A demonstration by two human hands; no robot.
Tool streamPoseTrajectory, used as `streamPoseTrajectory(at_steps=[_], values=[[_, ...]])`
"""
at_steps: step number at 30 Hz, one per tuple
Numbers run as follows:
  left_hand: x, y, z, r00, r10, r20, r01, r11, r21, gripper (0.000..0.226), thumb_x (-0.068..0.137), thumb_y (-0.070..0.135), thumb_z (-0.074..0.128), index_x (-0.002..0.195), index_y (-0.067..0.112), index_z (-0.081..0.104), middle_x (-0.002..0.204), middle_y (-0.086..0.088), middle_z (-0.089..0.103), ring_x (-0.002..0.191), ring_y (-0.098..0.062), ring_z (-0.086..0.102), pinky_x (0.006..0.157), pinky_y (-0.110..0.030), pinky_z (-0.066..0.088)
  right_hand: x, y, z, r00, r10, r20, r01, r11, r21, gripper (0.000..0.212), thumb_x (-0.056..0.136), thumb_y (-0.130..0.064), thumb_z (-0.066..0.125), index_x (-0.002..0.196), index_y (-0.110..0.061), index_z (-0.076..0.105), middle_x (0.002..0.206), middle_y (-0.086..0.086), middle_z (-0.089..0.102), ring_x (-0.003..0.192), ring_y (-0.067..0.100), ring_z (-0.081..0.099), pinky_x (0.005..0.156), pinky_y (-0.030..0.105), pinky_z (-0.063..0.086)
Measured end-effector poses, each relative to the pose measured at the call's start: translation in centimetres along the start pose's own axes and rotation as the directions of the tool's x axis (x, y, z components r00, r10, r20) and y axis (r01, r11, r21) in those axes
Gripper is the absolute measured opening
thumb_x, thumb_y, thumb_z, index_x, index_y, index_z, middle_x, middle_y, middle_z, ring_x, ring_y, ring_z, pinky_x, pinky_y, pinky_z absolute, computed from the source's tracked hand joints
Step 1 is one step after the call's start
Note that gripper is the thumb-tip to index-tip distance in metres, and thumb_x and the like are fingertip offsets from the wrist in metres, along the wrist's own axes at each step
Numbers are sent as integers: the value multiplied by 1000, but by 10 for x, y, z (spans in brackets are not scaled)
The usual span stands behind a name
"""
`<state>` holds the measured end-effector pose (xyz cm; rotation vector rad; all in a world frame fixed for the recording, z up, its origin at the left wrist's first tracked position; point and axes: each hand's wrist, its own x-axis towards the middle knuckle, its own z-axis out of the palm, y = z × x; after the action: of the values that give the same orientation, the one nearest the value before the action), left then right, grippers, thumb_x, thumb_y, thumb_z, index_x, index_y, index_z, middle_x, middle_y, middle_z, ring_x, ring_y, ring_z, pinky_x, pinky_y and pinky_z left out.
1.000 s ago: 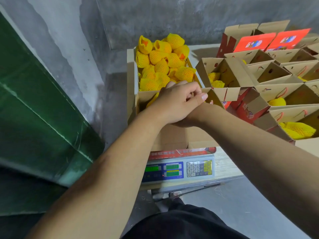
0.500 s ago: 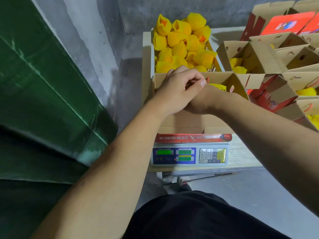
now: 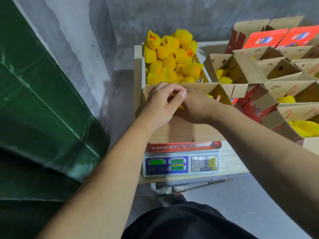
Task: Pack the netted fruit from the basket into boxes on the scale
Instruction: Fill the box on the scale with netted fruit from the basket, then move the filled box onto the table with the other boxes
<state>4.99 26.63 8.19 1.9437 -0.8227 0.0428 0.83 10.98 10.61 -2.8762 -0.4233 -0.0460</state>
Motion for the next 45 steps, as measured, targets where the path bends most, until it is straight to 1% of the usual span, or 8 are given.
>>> streamPoseTrajectory(at_steps=[6,10,15,19,28,35,39,45], values=[[-3,-19,1,916,-385,-109,400,866,299,36,102,35,59,139,33,57,141,-1,45,133,-28,37,114,-42,32,-13,48,-4,967,249,-52,-253,963,-90,53,99,-32,59,151,-27,48,150,10,50,137,34,46,110,49,42],[0,-30,1,870,-462,-174,493,794,357,65,98,29,61,154,41,33,152,3,28,135,-31,29,115,-50,33,-34,78,5,738,673,-44,-665,737,120,73,100,-23,49,162,-17,12,155,21,36,141,44,38,109,56,39],[6,-64,-3,751,-653,-101,661,742,111,37,99,15,57,135,26,56,125,-9,66,114,-36,62,99,-58,54,-41,101,12,558,828,61,-786,503,359,41,98,-12,50,139,-3,49,127,25,62,115,43,61,95,48,52],[8,-68,-13,758,-643,-109,652,749,122,21,99,15,50,93,25,68,85,-10,72,84,-40,69,76,-57,59,-53,111,10,603,798,4,-690,520,504,24,96,-18,68,112,0,67,102,18,68,95,36,65,87,48,58],[39,19,19,886,-461,-53,462,869,177,38,95,29,47,114,54,67,74,9,72,64,-29,65,57,-41,54,-158,154,-14,548,831,-101,-464,402,789,29,99,-19,58,73,-15,70,61,-5,65,59,15,58,53,32,51],[94,147,139,965,-260,26,254,957,141,57,78,49,39,129,66,58,100,34,73,81,-16,73,70,-46,61,-308,246,-86,450,875,-178,-422,384,821,20,102,-25,58,95,-20,76,80,-3,76,84,23,73,77,49,63],[119,216,241,978,-204,52,204,979,17,52,79,44,46,123,68,61,103,36,73,82,-1,73,70,-35,55,-400,300,-123,349,894,-282,-435,421,796,20,100,-24,58,93,-15,75,75,-3,72,72,23,66,67,45,56],[143,288,388,970,-168,177,185,979,-81,58,85,33,51,133,62,59,117,26,74,107,-25,73,97,-54,56,-522,369,-152,160,935,-315,-481,353,803,17,101,-23,57,98,-29,73,77,5,73,76,32,69,65,50,59]])
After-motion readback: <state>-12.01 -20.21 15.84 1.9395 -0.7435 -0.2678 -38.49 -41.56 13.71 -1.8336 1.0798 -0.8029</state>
